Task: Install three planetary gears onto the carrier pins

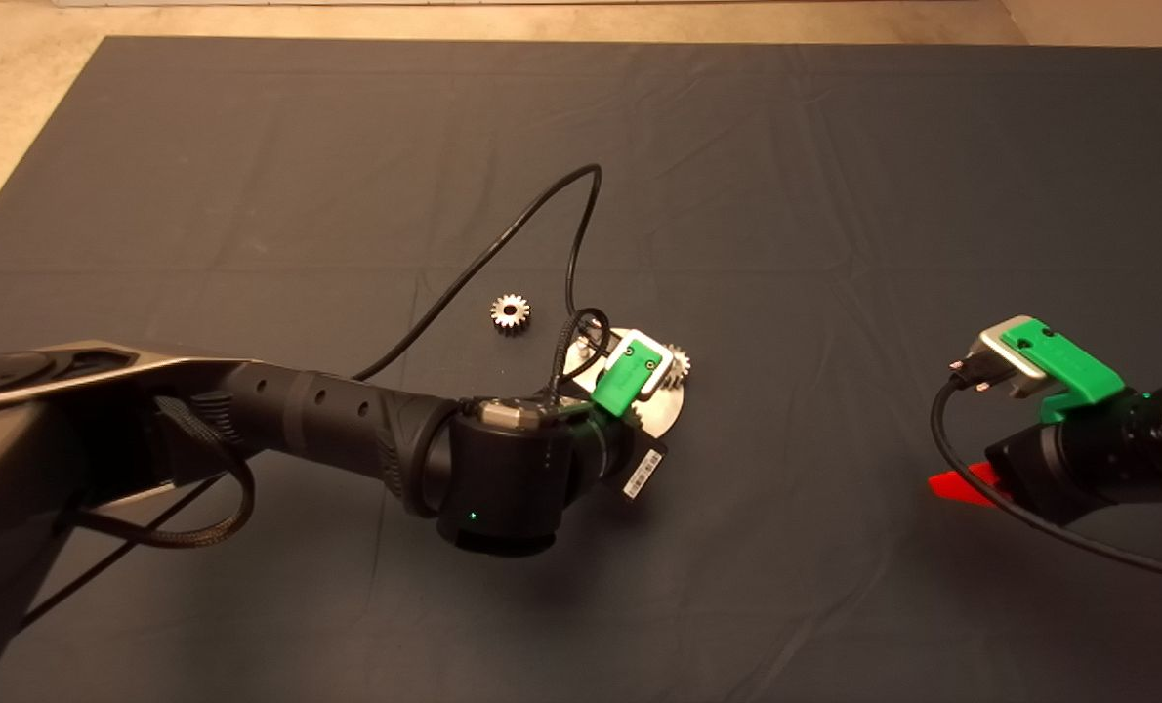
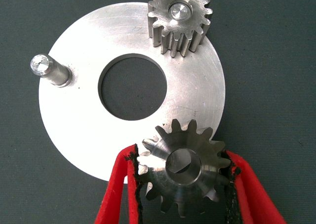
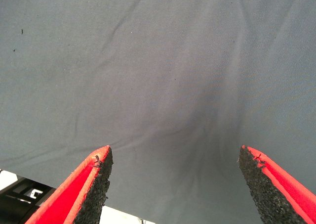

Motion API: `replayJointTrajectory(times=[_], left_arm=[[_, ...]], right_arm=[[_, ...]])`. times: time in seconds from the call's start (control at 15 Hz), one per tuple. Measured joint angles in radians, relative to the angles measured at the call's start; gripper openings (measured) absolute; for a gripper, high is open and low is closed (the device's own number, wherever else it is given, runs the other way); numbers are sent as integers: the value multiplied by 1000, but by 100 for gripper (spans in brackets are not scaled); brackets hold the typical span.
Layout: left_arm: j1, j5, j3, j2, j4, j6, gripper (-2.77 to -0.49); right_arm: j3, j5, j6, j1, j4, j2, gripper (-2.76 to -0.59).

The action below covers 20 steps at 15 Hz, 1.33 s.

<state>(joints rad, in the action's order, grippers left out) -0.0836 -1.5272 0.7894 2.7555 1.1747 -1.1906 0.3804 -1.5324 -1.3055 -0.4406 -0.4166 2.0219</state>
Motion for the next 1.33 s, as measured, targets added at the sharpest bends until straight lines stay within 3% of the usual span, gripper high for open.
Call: replayJointTrajectory(times=[0.53, 1.33], left_arm=[[-23, -3, -23, -2, -4, 10, -255], [-23, -4, -32, -31, -3, 10, -256]], right_arm=[[0, 0, 4, 0, 0, 0, -147], [0, 0, 5, 0, 0, -3, -147]])
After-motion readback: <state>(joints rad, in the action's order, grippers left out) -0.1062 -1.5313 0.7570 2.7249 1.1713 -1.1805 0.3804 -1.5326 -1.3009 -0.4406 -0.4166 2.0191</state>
